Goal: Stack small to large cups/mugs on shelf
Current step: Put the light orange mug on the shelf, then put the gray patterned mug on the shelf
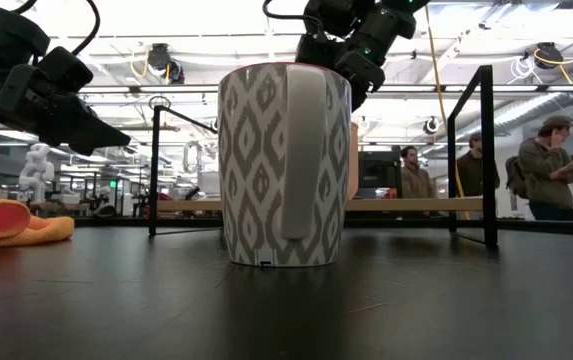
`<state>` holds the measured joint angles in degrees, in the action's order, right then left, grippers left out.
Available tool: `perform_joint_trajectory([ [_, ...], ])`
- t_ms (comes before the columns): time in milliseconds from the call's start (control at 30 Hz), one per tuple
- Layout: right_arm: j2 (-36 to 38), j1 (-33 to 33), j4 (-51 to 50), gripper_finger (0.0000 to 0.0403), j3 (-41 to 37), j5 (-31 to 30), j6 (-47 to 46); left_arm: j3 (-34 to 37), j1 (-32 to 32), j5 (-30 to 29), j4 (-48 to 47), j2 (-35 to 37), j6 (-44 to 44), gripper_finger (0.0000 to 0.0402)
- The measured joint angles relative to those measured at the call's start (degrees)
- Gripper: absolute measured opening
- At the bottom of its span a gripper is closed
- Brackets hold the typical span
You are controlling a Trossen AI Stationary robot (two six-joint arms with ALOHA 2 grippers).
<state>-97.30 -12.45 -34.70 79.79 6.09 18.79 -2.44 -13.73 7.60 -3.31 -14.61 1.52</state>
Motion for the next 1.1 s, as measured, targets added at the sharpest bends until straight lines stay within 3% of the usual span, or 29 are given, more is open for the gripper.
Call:
perform_joint_trajectory([
  [533, 0.2, 0.04, -0.19, 0.0122, 0.0, 0.0, -2.36, 0.02, -0.01, 0.0, 0.0, -0.02, 0.0, 0.0017],
  [933, 6.43, 0.17, -0.63, 0.0125, 0.0, 0.0, -3.36, 0.02, 0.0, -0.02, 0.0, -0.01, -0.07, 0.0017],
  [1100, 10.03, 0.17, -1.15, 0.0109, 0.02, 0.0, -5.79, 0.02, 0.0, -0.02, 0.0, -0.02, -0.04, 0.0017],
])
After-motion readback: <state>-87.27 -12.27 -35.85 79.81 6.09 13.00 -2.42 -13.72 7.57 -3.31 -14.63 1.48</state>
